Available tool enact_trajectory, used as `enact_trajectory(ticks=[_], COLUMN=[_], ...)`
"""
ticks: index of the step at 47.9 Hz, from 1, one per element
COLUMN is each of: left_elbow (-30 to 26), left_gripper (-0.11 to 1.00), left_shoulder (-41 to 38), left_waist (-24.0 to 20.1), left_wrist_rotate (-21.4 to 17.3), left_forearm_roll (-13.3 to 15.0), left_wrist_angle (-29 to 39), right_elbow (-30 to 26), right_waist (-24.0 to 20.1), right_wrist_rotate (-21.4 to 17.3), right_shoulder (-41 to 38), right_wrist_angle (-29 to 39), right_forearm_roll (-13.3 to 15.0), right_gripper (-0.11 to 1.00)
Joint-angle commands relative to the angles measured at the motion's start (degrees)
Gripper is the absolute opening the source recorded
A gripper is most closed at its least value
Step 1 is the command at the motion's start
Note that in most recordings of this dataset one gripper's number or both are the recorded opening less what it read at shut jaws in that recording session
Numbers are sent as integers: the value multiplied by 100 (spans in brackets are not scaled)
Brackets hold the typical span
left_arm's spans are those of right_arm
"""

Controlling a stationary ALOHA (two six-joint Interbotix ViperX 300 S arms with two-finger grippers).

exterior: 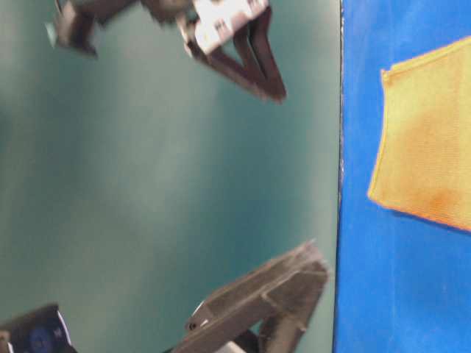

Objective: Fold the orange towel.
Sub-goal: 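Withdraw both grippers outward to the sides, then move both grippers to the towel's far end and grasp its corners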

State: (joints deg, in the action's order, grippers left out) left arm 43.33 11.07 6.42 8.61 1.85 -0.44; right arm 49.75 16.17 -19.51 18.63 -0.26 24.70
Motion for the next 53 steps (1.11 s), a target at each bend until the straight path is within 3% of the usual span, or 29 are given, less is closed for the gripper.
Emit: enact_trajectory(ticks=[1, 13, 23, 46, 53], left_elbow=[202, 1204, 1723, 1582, 1266], left_gripper=[69, 69, 69, 69, 69], left_shoulder=[360, 1169, 1582, 1345, 984], left_waist=[-237, -747, -932, -949, -1116], left_wrist_rotate=[-9, -26, -26, -35, -88], left_forearm_roll=[-18, -18, -18, -18, -18], left_wrist_angle=[-413, -1433, -1819, -1881, -1854], right_elbow=[325, 1327, 1731, 1679, 1521], right_waist=[-132, -527, -642, -615, -272], right_wrist_rotate=[-97, -545, -738, -729, -747], right_shoulder=[562, 1731, 1969, 1934, 1872], right_wrist_angle=[-281, -826, -1345, -1336, -1239], right_forearm_roll=[-70, -202, -237, -237, -308], right_gripper=[63, 63, 63, 63, 63])
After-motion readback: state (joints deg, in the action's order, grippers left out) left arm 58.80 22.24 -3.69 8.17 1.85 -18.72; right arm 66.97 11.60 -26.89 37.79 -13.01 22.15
